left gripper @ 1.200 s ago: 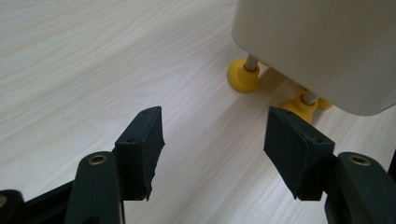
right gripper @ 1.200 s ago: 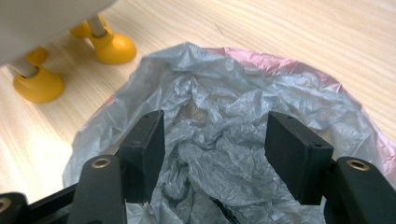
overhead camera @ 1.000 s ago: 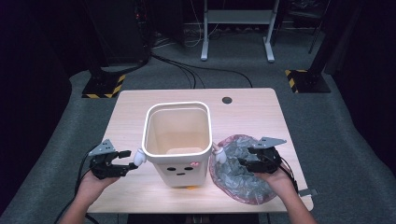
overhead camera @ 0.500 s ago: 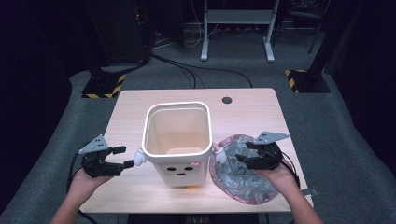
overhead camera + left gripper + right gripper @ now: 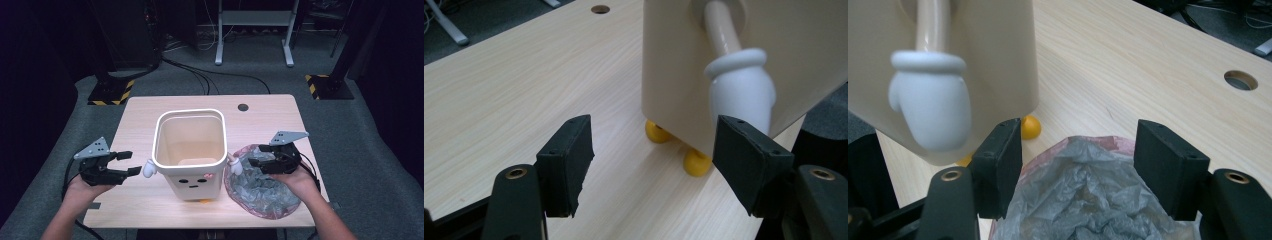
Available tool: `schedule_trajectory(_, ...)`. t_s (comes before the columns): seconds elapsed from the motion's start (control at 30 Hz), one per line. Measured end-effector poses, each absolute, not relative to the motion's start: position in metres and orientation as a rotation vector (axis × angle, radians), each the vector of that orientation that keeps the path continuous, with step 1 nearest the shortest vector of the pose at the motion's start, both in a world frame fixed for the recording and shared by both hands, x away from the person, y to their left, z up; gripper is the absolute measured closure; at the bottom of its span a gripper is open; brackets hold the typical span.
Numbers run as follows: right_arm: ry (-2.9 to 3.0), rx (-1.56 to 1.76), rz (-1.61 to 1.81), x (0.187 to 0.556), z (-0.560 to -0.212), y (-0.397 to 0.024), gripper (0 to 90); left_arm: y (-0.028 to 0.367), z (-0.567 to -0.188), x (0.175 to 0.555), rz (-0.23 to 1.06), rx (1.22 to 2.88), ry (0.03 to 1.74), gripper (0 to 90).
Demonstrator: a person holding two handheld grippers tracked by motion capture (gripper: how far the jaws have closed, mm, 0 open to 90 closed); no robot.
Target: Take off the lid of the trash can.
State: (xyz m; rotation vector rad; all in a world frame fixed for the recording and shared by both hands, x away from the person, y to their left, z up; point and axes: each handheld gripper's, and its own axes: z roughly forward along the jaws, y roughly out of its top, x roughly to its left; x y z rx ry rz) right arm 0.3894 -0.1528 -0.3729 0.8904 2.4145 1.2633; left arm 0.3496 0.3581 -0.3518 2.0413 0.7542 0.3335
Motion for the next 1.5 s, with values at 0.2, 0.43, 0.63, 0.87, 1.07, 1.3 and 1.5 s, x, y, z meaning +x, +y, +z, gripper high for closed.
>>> schedule_trajectory(0.2, 2.419, 0.854, 1.264, 0.391, -0.361, -0.146, 35.2, 0.358, -0.337, 0.345, 0.34, 2.021, 0.719, 31.7)
schedule_trajectory(0.43, 2.427, 0.831, 1.275, 0.393, -0.351, -0.138, 34.9, 0.351, -0.322, 0.341, 0.328, 2.02, 0.674, 32.1)
schedule_trajectory(0.63, 2.426, 0.797, 1.286, 0.395, -0.34, -0.133, 34.8, 0.345, -0.31, 0.341, 0.31, 2.021, 0.648, 33.1)
schedule_trajectory(0.87, 2.428, 0.769, 1.289, 0.397, -0.326, -0.129, 34.8, 0.342, -0.296, 0.338, 0.286, 2.0, 0.609, 33.9)
schedule_trajectory(1.07, 2.431, 0.76, 1.305, 0.402, -0.313, -0.128, 34.8, 0.341, -0.282, 0.331, 0.274, 1.991, 0.578, 34.2)
schedule_trajectory(1.3, 2.465, 0.747, 1.301, 0.409, -0.294, -0.12, 34.3, 0.334, -0.264, 0.322, 0.257, 1.979, 0.531, 32.7)
schedule_trajectory(1.5, 2.477, 0.718, 1.284, 0.412, -0.275, -0.106, 34.0, 0.323, -0.254, 0.315, 0.264, 1.98, 0.499, 32.4)
